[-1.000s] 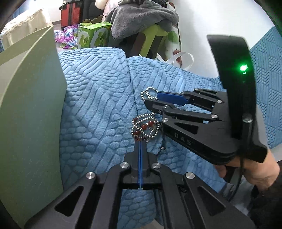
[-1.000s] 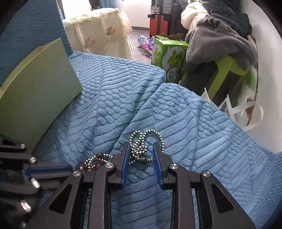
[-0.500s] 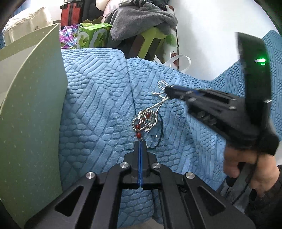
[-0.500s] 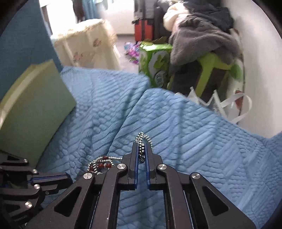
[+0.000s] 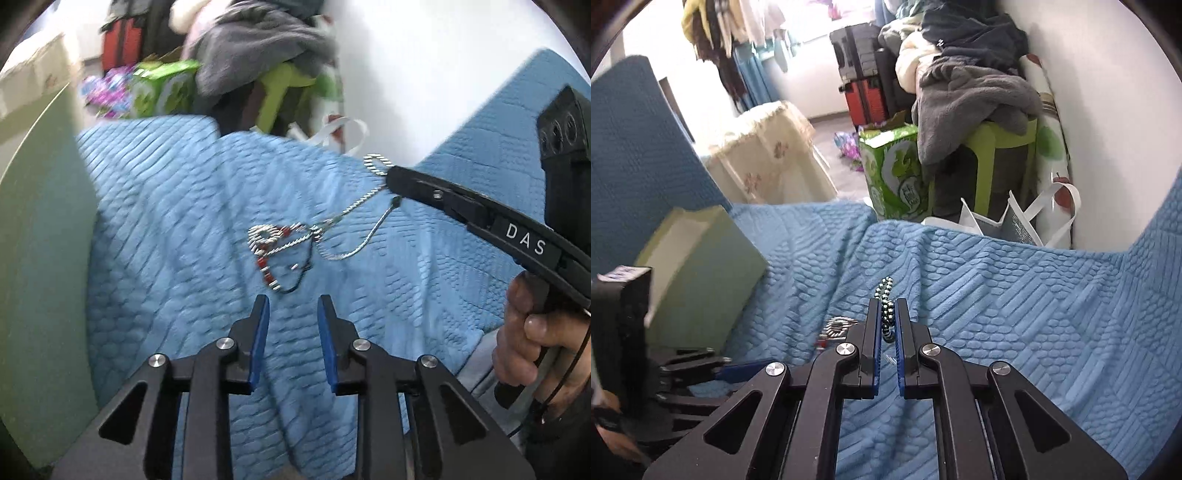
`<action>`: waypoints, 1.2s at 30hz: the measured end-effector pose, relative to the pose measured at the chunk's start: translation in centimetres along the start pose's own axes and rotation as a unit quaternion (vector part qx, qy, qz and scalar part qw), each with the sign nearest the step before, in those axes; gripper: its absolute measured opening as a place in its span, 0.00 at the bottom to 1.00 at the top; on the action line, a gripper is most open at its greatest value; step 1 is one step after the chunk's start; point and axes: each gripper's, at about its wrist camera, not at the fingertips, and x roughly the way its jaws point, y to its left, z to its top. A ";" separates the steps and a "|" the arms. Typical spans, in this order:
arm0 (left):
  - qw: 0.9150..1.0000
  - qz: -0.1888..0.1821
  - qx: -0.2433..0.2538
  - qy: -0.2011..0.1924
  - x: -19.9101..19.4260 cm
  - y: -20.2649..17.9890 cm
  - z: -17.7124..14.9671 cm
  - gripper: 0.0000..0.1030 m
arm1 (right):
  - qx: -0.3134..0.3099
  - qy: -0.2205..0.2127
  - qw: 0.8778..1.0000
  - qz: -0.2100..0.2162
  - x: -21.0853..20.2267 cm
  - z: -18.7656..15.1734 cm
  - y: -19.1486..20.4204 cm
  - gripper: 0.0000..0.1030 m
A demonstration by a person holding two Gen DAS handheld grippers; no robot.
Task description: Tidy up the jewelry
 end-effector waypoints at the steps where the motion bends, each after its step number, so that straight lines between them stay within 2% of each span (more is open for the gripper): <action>1: 1.000 0.001 0.010 -0.002 0.1 -0.4 0.1 0.27 | 0.001 -0.001 1.000 0.003 -0.2 0.0 0.0 0.04; 8: 0.998 0.013 0.056 -0.009 2.5 -1.7 1.1 0.26 | 0.012 0.004 1.000 0.021 0.1 0.1 0.0 0.05; 14: 0.994 0.050 0.093 0.005 4.7 -2.0 0.9 0.27 | 0.026 0.004 0.999 0.033 -0.1 -0.1 -0.5 0.05; 18: 0.988 0.075 0.134 0.010 5.9 -2.8 1.0 0.26 | 0.032 0.004 0.999 0.038 -0.3 -0.1 -0.6 0.05; 20: 0.988 0.078 0.136 0.005 5.8 -2.7 1.1 0.12 | 0.040 0.004 0.998 0.041 -0.3 0.0 -0.8 0.05; 21: 0.989 0.073 0.131 0.008 5.9 -2.5 1.2 0.03 | 0.042 0.003 0.998 0.042 -0.4 0.1 -0.8 0.05; 26: 0.996 0.045 0.072 -0.012 4.0 -1.0 2.1 0.02 | 0.023 -0.001 1.000 0.021 -0.5 0.5 -0.1 0.05; 29: 0.998 0.037 0.045 -0.029 1.9 -0.7 2.3 0.02 | 0.004 0.007 1.000 -0.006 -0.1 0.4 0.4 0.05; 32: 0.999 0.029 0.014 -0.038 0.0 -0.2 2.3 0.02 | 0.007 0.014 1.000 -0.008 0.1 0.2 0.2 0.05; 36: 0.998 0.025 0.006 -0.057 -2.6 -0.3 2.8 0.02 | 0.007 0.011 1.000 -0.007 -0.6 -0.1 0.7 0.05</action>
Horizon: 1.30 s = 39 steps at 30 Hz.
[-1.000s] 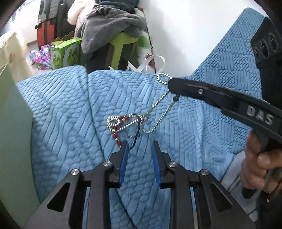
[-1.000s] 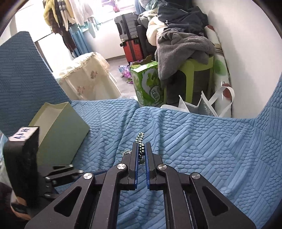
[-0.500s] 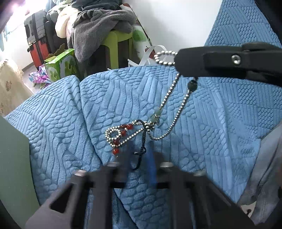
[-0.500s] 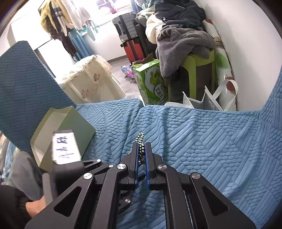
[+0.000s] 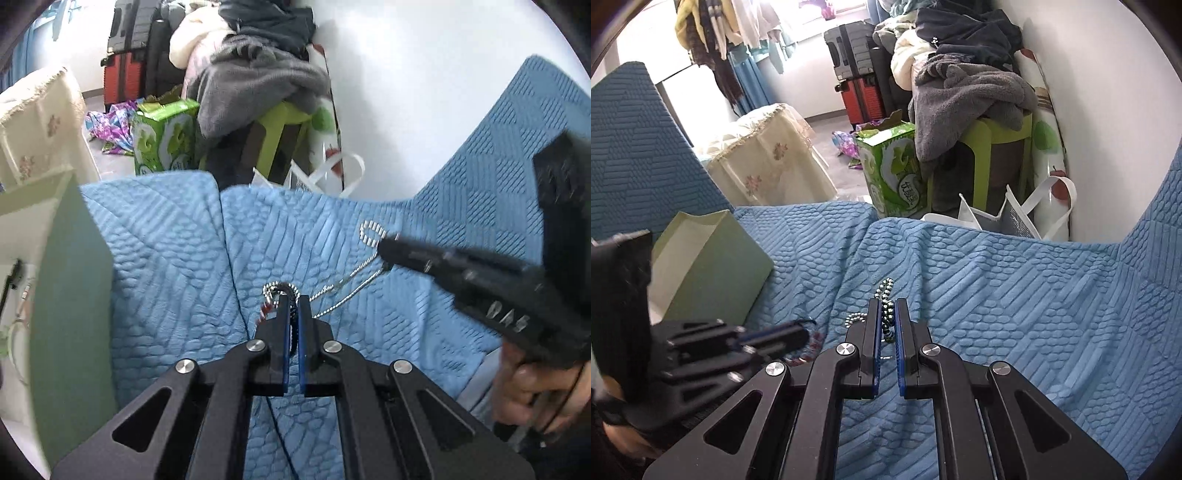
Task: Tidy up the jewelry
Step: 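Lift the necklace into the green box and open both grippers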
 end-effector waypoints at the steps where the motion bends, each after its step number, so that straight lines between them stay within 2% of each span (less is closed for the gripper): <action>1: 1.000 0.002 0.001 -0.003 -0.4 -0.1 0.1 0.02 | 0.000 -0.001 1.000 0.001 -0.4 -0.1 0.3 0.05; 7: 1.000 0.000 -0.025 -0.010 -4.5 0.6 0.7 0.02 | 0.008 -0.015 1.000 0.000 -3.0 -0.2 1.9 0.05; 11: 0.999 0.013 -0.034 -0.003 -7.2 0.8 1.4 0.02 | 0.016 -0.026 1.000 -0.001 -4.8 0.4 3.3 0.05; 17: 0.999 0.012 -0.036 -0.013 -11.1 1.3 3.4 0.02 | 0.007 -0.044 0.999 -0.014 -7.3 2.7 6.2 0.05; 22: 0.998 0.020 -0.033 -0.044 -14.5 2.2 5.6 0.02 | -0.009 -0.068 0.998 -0.015 -9.8 5.5 8.6 0.05; 27: 0.996 0.034 -0.028 -0.076 -18.3 3.8 7.4 0.02 | -0.032 -0.088 0.996 -0.006 -12.0 8.3 12.6 0.05; 33: 0.992 0.050 -0.038 -0.107 -21.3 7.1 8.0 0.02 | -0.049 -0.109 0.993 0.015 -12.9 10.8 17.0 0.05; 39: 0.991 0.067 -0.051 -0.103 -21.8 10.7 6.8 0.02 | -0.057 -0.105 0.992 0.039 -11.3 11.8 20.7 0.05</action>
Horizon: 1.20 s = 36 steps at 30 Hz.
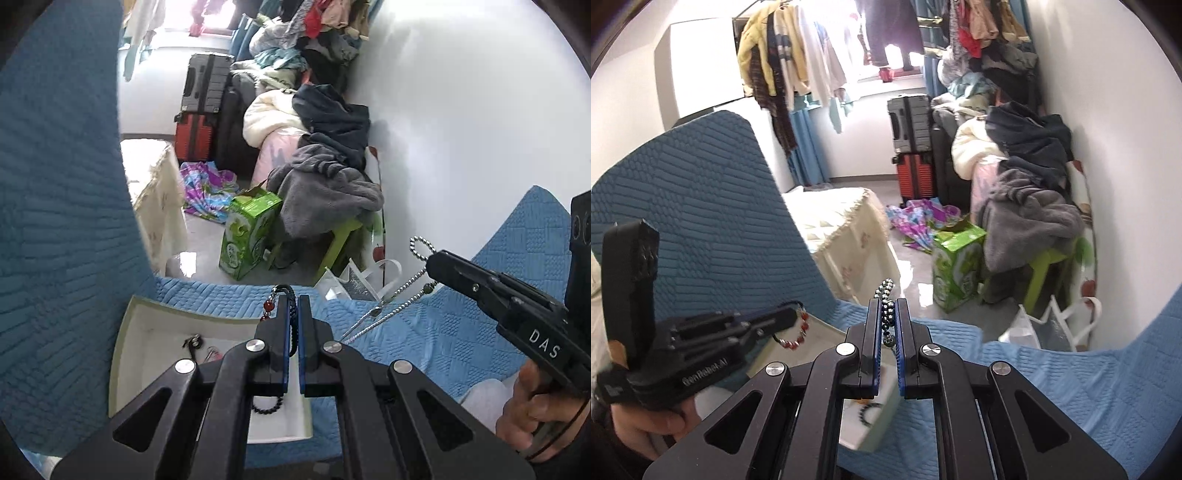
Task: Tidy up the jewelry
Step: 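Lift the necklace into the green box and open both grippers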
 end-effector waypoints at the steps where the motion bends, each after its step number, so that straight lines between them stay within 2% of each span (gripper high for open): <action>1: 1.000 0.003 -0.002 0.003 0.1 0.5 -0.3 0.02 | -0.001 0.004 1.000 0.004 0.5 0.0 0.4 0.05; 7: 1.000 0.018 -0.012 0.022 1.4 2.7 -2.0 0.02 | 0.005 0.045 0.999 0.015 4.7 -2.8 2.0 0.05; 16: 0.996 0.023 -0.025 0.083 5.1 4.8 -5.4 0.02 | 0.020 0.120 0.993 -0.002 9.8 -8.7 2.4 0.05; 20: 0.995 0.024 -0.032 0.093 5.3 5.0 -6.1 0.02 | 0.031 0.142 0.989 -0.004 10.7 -10.4 2.0 0.06; 23: 0.995 0.026 -0.029 0.089 4.8 4.8 -5.7 0.03 | 0.039 0.140 0.989 0.003 10.3 -10.3 1.7 0.06; 26: 0.996 0.023 -0.026 0.086 3.7 4.6 -5.0 0.05 | 0.039 0.131 0.991 0.001 9.3 -9.4 1.7 0.14; 27: 0.996 0.027 -0.026 0.084 3.2 4.4 -4.6 0.09 | 0.038 0.123 0.992 0.003 8.6 -8.9 1.7 0.21; 28: 0.996 0.028 -0.026 0.079 2.7 4.2 -4.4 0.16 | 0.037 0.114 0.993 0.005 8.0 -8.5 1.8 0.24; 29: 0.996 0.028 -0.025 0.075 2.5 4.1 -4.1 0.20 | 0.035 0.106 0.994 0.008 7.3 -8.0 1.9 0.25; 31: 0.998 0.031 -0.021 0.056 0.8 3.5 -3.4 0.37 | 0.028 0.084 0.996 0.005 5.5 -6.7 2.2 0.25; 36: 0.999 0.032 0.007 0.016 -3.2 1.8 -2.3 0.40 | 0.019 0.032 0.999 -0.008 0.3 -4.3 2.8 0.25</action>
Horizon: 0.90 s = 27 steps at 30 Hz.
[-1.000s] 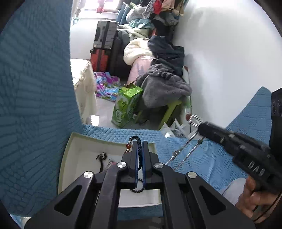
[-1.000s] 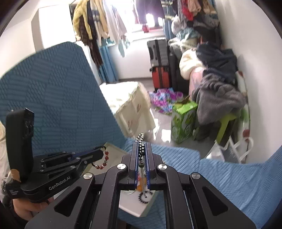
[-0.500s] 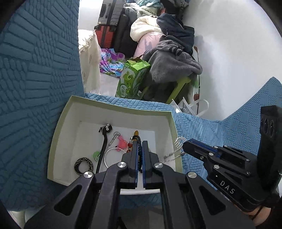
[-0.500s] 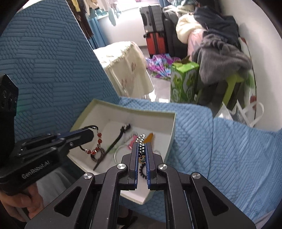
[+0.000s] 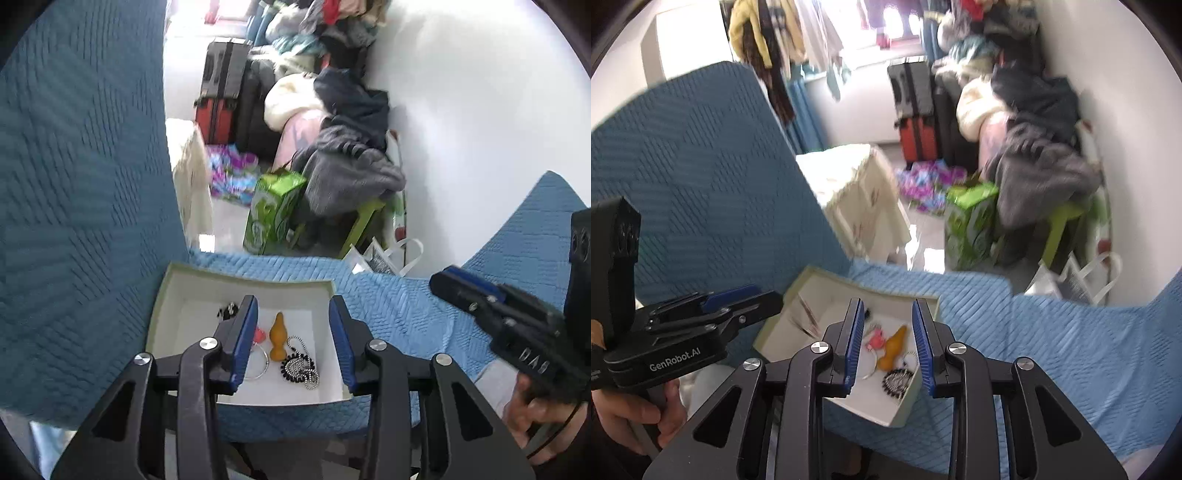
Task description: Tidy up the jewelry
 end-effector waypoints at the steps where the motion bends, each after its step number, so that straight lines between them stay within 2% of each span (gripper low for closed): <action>1: 1.000 0.001 0.001 -0.008 -0.8 -0.2 0.0 0.41 | -0.002 -0.007 1.000 0.001 -0.6 0.2 0.0 0.25; 8: 0.999 0.002 0.010 -0.040 -4.8 -1.4 -0.7 0.50 | 0.004 -0.048 0.999 -0.009 -5.9 -0.5 0.4 0.25; 10: 0.999 0.004 0.011 -0.045 -5.6 -1.5 -1.1 0.57 | 0.005 -0.053 0.999 -0.011 -6.6 -1.1 0.4 0.26; 15: 0.998 0.012 0.013 -0.054 -6.5 -1.8 -2.2 0.60 | 0.008 -0.071 0.997 -0.025 -8.1 -2.9 0.3 0.38; 17: 0.998 0.013 0.013 -0.058 -6.7 -1.9 -2.6 0.65 | 0.012 -0.076 0.997 -0.031 -8.6 -3.7 0.1 0.40; 19: 0.998 0.014 0.016 -0.061 -6.6 -1.9 -3.0 0.72 | 0.013 -0.080 0.996 -0.038 -8.7 -4.6 0.1 0.47; 21: 0.998 0.020 0.020 -0.061 -6.5 -2.0 -3.5 0.76 | 0.013 -0.083 0.995 -0.045 -8.6 -5.5 0.1 0.74; 25: 0.998 0.031 0.022 -0.055 -5.8 -1.8 -4.6 0.83 | 0.015 -0.082 0.996 -0.043 -8.2 -7.2 0.3 0.76; 27: 0.998 0.030 0.017 -0.051 -5.4 -1.5 -5.2 0.85 | 0.026 -0.080 0.995 -0.045 -7.9 -8.0 0.1 0.88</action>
